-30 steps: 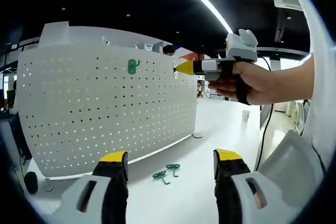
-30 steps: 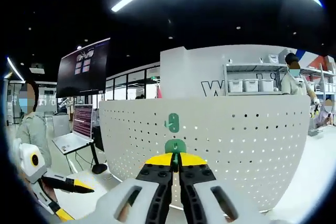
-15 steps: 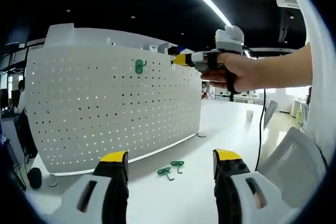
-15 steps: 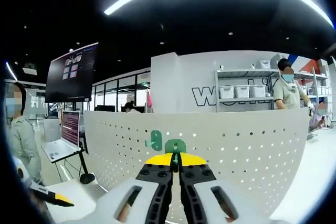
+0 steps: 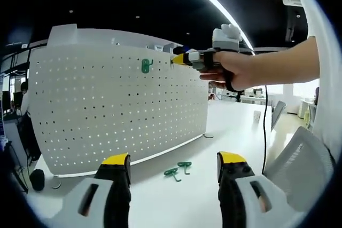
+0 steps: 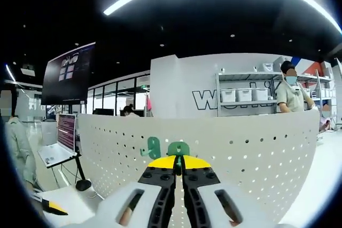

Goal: Insert the hook assembly into the mounting plate slot until the hook locks in place.

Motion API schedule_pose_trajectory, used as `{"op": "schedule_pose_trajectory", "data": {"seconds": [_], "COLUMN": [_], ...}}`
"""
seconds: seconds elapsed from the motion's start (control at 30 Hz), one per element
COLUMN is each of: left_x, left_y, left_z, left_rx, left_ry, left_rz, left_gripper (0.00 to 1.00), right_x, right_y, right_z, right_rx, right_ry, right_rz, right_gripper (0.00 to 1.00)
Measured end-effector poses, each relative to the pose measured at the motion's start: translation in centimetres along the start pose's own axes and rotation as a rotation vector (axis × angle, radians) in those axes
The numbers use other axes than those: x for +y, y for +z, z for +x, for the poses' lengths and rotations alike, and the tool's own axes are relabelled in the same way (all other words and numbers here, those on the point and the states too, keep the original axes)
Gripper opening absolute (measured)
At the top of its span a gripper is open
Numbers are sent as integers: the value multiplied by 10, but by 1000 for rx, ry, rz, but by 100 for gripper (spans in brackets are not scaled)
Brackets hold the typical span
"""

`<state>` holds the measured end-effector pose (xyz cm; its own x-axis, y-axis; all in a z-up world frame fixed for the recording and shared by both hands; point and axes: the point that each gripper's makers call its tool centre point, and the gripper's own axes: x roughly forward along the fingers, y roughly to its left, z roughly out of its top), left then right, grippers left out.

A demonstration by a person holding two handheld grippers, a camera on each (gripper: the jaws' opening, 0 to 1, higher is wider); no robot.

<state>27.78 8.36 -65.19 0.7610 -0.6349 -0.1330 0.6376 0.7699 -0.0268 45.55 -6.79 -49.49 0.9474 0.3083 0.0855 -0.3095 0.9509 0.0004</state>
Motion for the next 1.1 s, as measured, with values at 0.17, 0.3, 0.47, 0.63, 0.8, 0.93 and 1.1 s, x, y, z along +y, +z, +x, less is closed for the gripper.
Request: {"op": "schedule_pose_trajectory", "data": {"seconds": [0.17,0.3,0.47,0.63,0.8,0.93,1.1], "left_x": [3,6,5,7,10,11,12], "left_y": [-1,-1,-2,-2,-3,-3,-5], "left_z": [1,0,1,1,0,0,0], "left_rx": [-7,-10,-4,-8,-8,-9,-3], "left_ry": [4,14,14,17,26,30,32], "left_rz": [-22,-27,-20,-29,-36,-43,-46], "left_gripper": [68,68,68,69,68,68,68], "right_x": [-1,-3,-5,-6,-3,-1,-2], "right_y": [2,2,4,1,-2,-2,-3], "right_z": [8,13,19,21,26,29,32], "right_rx": [-18,-24,-35,-35,-33,-40,-39], "right_ry": [-21,-31,-40,-53,-55,-54,-55], "right_rz": [-25,-34,-44,-45,-41,-28,-38], "right_gripper": [1,1,1,1,2,2,2]}}
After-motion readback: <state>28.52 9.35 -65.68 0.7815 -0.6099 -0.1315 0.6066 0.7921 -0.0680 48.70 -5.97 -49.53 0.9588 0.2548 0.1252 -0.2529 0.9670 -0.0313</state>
